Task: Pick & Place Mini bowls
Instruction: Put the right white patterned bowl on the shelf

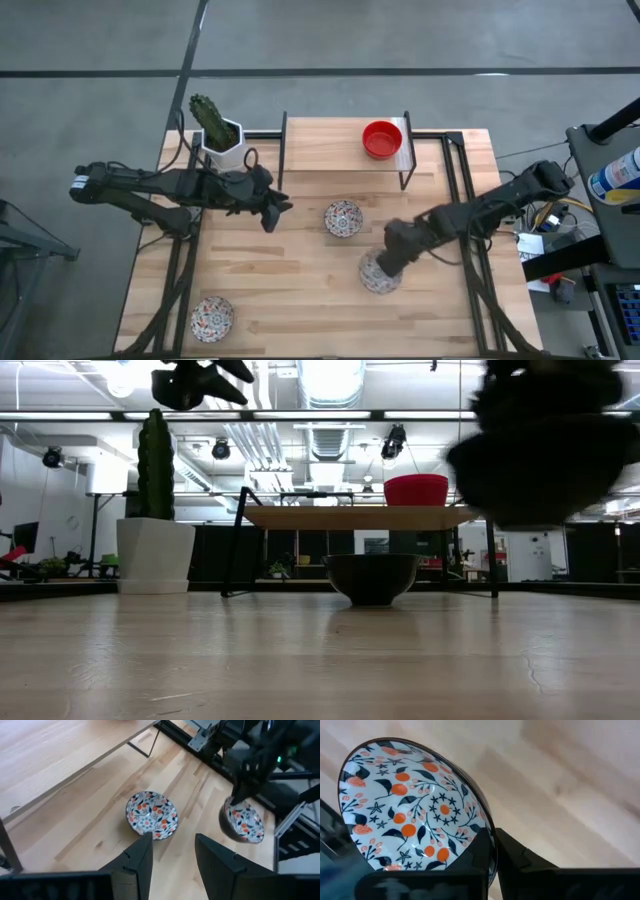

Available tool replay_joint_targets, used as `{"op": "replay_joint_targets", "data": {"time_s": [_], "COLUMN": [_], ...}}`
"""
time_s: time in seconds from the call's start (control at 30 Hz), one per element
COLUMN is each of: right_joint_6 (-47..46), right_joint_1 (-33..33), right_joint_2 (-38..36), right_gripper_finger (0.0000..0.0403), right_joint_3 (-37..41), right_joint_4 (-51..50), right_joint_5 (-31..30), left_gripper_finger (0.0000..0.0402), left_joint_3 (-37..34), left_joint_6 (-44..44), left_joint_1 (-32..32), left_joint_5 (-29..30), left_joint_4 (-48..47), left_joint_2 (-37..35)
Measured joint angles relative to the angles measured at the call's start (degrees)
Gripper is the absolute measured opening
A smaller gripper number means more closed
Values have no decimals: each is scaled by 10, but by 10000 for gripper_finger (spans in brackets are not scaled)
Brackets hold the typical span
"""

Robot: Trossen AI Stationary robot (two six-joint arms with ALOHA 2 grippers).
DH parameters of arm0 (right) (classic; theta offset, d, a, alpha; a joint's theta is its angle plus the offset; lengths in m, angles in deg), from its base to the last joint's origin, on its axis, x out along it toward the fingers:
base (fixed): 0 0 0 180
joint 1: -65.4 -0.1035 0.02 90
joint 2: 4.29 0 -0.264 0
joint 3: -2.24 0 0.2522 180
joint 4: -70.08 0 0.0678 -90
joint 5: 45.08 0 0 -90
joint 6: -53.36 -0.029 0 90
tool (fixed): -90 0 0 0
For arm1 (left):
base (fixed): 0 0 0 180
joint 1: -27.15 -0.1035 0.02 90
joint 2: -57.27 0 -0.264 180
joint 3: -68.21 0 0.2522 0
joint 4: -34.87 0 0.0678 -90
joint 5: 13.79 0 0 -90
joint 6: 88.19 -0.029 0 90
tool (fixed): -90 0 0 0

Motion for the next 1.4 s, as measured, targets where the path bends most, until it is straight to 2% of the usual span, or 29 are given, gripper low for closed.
{"op": "replay_joint_targets", "data": {"time_s": [0.17,0.5,0.73,0.93,1.13,1.27,1.4], "right_joint_6": [37,116,133,131,179,209,236], "right_joint_1": [54,140,198,246,264,259,248], "right_joint_2": [0,0,0,13,79,135,183], "right_gripper_finger": [9,9,9,10,10,10,11], "right_joint_3": [-27,-111,-162,-229,-329,-404,-475], "right_joint_4": [22,23,7,-41,-98,-180,-209], "right_joint_5": [-18,-12,-6,-10,-50,-145,-242], "left_gripper_finger": [139,139,139,139,139,139,139], "left_joint_3": [-24,-94,-119,-120,-120,-120,-118], "left_joint_6": [6,109,150,145,153,165,164], "left_joint_1": [0,0,0,0,0,0,0], "left_joint_5": [1,0,0,4,40,55,64], "left_joint_4": [-3,12,40,42,61,96,135], "left_joint_2": [0,0,0,-1,-2,-9,-17]}}
